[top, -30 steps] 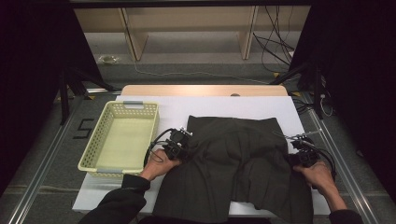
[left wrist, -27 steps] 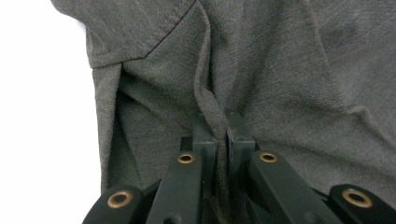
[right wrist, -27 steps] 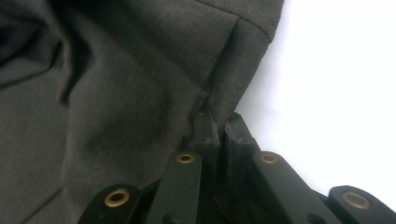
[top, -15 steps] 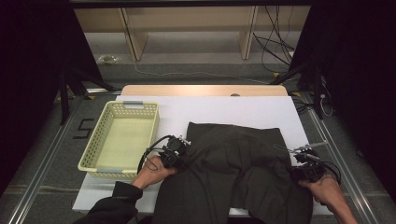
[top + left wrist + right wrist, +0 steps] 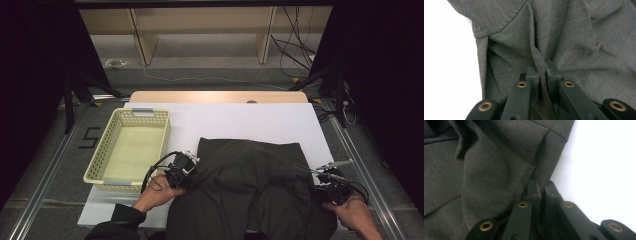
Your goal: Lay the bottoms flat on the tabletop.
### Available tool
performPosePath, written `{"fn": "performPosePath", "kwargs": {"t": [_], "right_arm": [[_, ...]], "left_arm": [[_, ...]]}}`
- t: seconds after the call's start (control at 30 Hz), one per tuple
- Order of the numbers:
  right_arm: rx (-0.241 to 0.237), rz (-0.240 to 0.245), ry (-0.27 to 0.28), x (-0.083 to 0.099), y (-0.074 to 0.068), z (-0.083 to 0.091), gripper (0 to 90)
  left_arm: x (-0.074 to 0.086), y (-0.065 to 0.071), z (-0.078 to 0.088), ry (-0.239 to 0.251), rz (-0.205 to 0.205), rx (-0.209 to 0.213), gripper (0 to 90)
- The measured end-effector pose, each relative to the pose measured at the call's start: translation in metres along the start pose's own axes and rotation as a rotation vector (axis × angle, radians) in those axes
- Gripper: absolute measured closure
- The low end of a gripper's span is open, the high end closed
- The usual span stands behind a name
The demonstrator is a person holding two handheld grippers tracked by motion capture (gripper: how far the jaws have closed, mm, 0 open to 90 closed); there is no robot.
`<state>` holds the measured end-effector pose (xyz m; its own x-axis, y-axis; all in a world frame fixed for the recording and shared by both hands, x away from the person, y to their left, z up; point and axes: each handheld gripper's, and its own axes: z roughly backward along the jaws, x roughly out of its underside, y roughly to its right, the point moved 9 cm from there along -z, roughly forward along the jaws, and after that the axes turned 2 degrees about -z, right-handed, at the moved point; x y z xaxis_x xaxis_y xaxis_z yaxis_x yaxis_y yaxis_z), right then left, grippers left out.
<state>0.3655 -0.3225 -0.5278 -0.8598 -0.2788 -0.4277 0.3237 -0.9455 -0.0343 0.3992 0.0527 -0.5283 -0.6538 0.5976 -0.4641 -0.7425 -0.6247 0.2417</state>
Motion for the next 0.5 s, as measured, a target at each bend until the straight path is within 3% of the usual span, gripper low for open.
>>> {"fn": "performPosePath", "kwargs": {"t": [0.07, 0.17, 0.27, 0.37, 0.5], "right_arm": [[0.011, -0.003, 0.004, -0.002, 0.002, -0.001, 80.1], [0.019, -0.011, 0.037, -0.007, 0.007, 0.001, 62.0], [0.01, -0.036, 0.119, -0.02, 0.013, 0.01, 51.3], [0.033, -0.034, 0.199, -0.038, 0.018, 0.018, 43.3], [0.033, -0.037, 0.217, -0.058, 0.021, 0.012, 33.9]], "left_arm": [[-0.002, -0.002, 0.002, 0.006, 0.014, -0.004, 75.0], [-0.008, -0.007, 0.009, 0.039, 0.032, -0.026, 60.4], [-0.015, -0.011, 0.016, 0.079, 0.047, -0.022, 52.6], [-0.023, -0.016, 0.022, 0.114, 0.056, -0.062, 41.4], [-0.038, -0.025, 0.031, 0.167, 0.086, -0.093, 31.2]]}}
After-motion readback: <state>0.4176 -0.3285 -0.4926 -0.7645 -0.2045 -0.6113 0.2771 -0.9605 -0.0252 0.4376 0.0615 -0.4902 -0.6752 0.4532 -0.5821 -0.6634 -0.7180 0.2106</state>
